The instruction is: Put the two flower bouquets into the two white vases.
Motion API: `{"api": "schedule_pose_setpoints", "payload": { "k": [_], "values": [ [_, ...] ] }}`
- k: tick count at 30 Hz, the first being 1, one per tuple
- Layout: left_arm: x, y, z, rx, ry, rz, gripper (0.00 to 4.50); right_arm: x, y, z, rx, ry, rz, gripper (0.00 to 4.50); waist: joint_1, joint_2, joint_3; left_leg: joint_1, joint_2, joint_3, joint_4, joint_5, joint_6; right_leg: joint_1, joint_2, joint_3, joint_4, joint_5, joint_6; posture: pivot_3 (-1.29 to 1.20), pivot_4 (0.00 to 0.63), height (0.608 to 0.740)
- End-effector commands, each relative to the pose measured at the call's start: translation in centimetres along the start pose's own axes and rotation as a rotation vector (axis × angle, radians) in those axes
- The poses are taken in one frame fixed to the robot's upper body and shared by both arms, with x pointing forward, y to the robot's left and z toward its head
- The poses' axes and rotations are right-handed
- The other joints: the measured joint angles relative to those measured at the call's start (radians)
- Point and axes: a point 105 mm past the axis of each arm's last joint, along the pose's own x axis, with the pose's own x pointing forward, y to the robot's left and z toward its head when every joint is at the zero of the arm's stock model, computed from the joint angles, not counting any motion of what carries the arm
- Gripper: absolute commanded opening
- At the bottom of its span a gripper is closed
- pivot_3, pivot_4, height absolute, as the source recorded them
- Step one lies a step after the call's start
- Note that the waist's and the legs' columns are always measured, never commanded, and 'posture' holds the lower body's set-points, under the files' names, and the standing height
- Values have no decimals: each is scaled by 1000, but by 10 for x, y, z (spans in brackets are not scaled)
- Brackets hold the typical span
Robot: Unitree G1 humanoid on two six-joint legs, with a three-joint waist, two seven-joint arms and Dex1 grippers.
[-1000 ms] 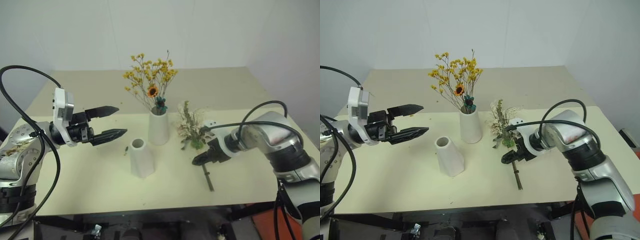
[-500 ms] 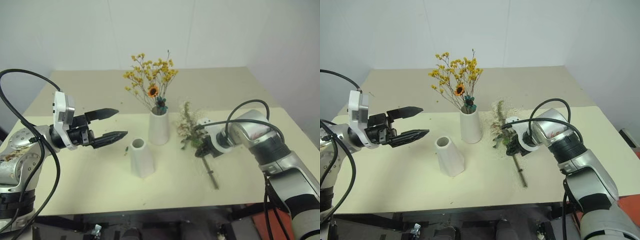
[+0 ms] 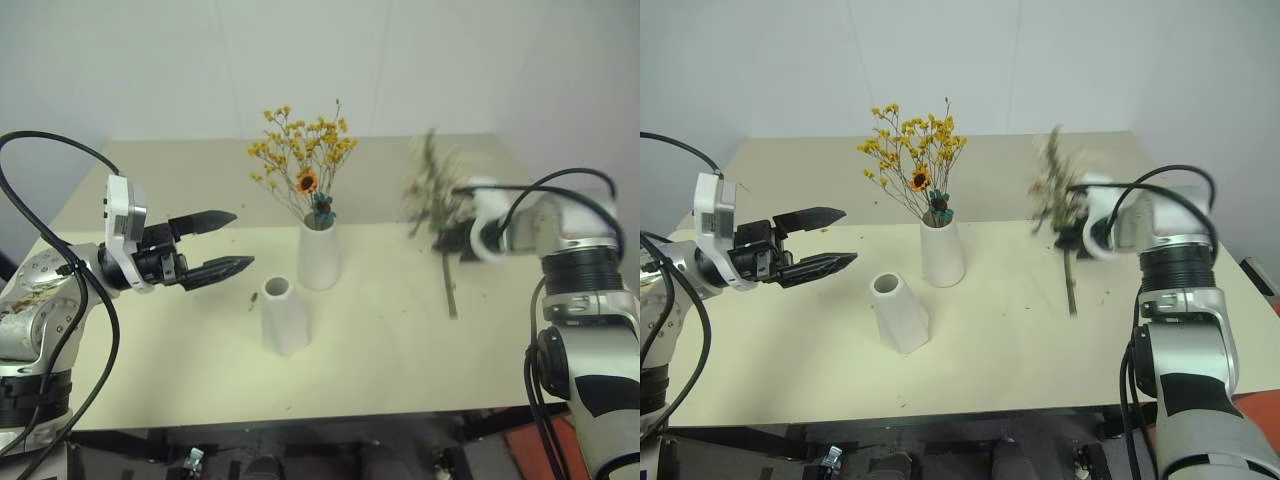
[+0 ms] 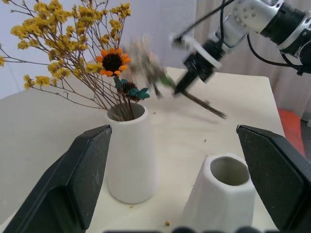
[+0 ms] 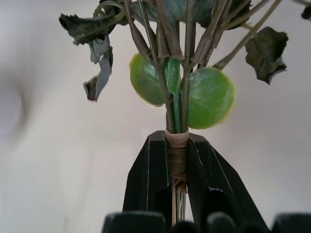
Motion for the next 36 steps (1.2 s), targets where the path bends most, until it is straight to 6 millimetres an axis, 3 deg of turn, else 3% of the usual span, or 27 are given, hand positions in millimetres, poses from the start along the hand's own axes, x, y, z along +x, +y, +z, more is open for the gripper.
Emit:
{"api": "schedule_pose_setpoints", "payload": {
  "k": [1,4,7,16,25,36],
  "values": [
    [1,0,10,36,-10,-26,4500,-24,4,45,24,-359,26,243,-4,0,0,-1,0,0,0,0,0,-1,0,0,0,0,0,0,150,740],
    [1,1,10,34,-11,-32,4500,-38,13,54,101,-509,133,243,-3,0,0,-3,0,0,0,0,0,-4,0,0,2,3,-5,0,150,740],
    [0,2,12,33,-9,-38,4500,-66,33,68,200,-667,413,243,0,0,0,-4,0,0,0,0,0,-4,0,0,3,4,-5,0,150,740],
    [-11,2,16,23,7,-40,4500,-108,95,70,50,-825,833,243,-3,1,0,-4,1,0,0,0,0,-5,1,0,4,3,-5,0,150,740],
    [-25,-3,20,-1,24,-55,4500,-113,151,51,-128,-847,1054,243,-1,1,0,-4,1,0,0,0,0,-6,0,0,3,3,-5,0,150,740],
    [-49,-17,26,-39,76,-71,4500,-119,191,42,-138,-837,1244,243,-1,1,0,-4,1,0,0,0,0,-6,1,0,4,3,-5,0,150,740]
  ]
}}
